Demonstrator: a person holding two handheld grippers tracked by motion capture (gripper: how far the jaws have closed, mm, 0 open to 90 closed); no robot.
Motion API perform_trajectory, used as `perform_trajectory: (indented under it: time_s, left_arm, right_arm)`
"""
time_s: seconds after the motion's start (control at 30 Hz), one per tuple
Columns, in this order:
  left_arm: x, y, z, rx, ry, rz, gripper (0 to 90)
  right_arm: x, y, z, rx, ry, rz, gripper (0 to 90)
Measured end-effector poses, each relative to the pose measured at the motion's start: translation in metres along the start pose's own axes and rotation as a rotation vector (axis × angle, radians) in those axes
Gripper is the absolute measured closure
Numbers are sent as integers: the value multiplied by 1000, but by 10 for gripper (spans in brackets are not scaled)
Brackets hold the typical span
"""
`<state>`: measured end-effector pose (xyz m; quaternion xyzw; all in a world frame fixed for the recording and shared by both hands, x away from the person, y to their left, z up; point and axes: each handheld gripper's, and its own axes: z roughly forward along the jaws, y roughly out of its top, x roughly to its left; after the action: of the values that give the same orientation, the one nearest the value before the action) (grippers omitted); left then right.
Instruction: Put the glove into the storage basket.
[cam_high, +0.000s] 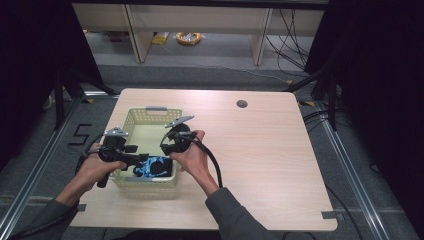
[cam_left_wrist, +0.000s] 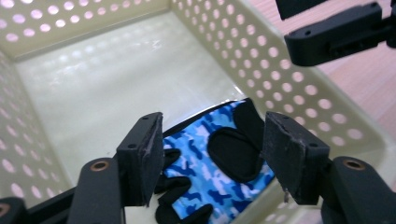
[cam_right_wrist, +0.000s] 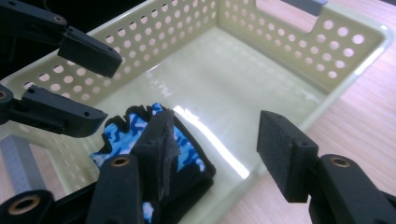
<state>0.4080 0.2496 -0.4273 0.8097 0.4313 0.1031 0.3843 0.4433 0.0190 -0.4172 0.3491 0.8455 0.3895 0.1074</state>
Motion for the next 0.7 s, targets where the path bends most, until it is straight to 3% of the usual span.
perform_trajectory:
  time_s: [0.23,0.27,0.37,0.43,0.57,0.7]
  left_arm:
    - [-17,4,-8,-66,-22,4,337]
    - [-19,5,-9,-60,-28,11,336]
    - [-27,5,-11,-74,-39,22,327]
    - [-31,5,-12,-72,-54,28,316]
    - [-42,3,-12,-113,-94,-19,308]
    - [-53,2,-14,-117,-112,2,292]
  right_arm:
    - [-8,-9,-24,-22,29,21,439]
    - [-8,-11,-27,-25,41,46,436]
    - [-11,-16,-38,-32,57,54,425]
    - [-13,-19,-43,-61,53,40,425]
    - [-18,-25,-58,-68,58,41,420]
    - [-22,-33,-70,-77,68,40,409]
